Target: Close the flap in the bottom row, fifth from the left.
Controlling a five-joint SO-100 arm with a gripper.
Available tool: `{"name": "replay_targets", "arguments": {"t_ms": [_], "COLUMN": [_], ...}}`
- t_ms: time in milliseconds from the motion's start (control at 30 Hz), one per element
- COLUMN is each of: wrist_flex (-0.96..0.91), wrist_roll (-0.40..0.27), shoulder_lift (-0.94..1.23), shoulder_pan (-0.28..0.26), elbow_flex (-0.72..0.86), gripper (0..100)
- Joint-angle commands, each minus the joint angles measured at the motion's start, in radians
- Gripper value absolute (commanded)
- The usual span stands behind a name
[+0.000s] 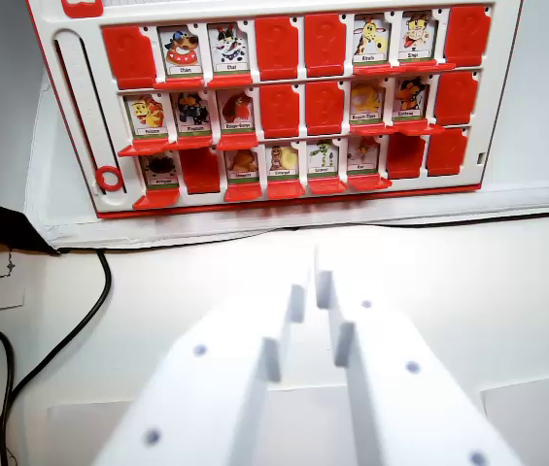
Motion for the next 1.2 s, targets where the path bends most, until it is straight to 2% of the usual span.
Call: {"name": "replay_targets", "arguments": {"t_ms": [0,167,567,867,1067,1167], "wrist_flex": [-0.043,-0.103,-0.460,-0.798,-1.000,-1.098], "wrist_roll": [-0.017,-0.029,-0.123,-0.169,-0.120,-0.117], "shoulder_lift": [-0.002,-0.011,-0.041,-0.147,-0.252,-0.325], "shoulder_pan": [0.005,0.028,0.127,0.167,0.169,0.172], "elbow_flex": [-0.026,0.020,0.337,0.572,0.683,0.704], "gripper": [0,0,0,0,0,0]}}
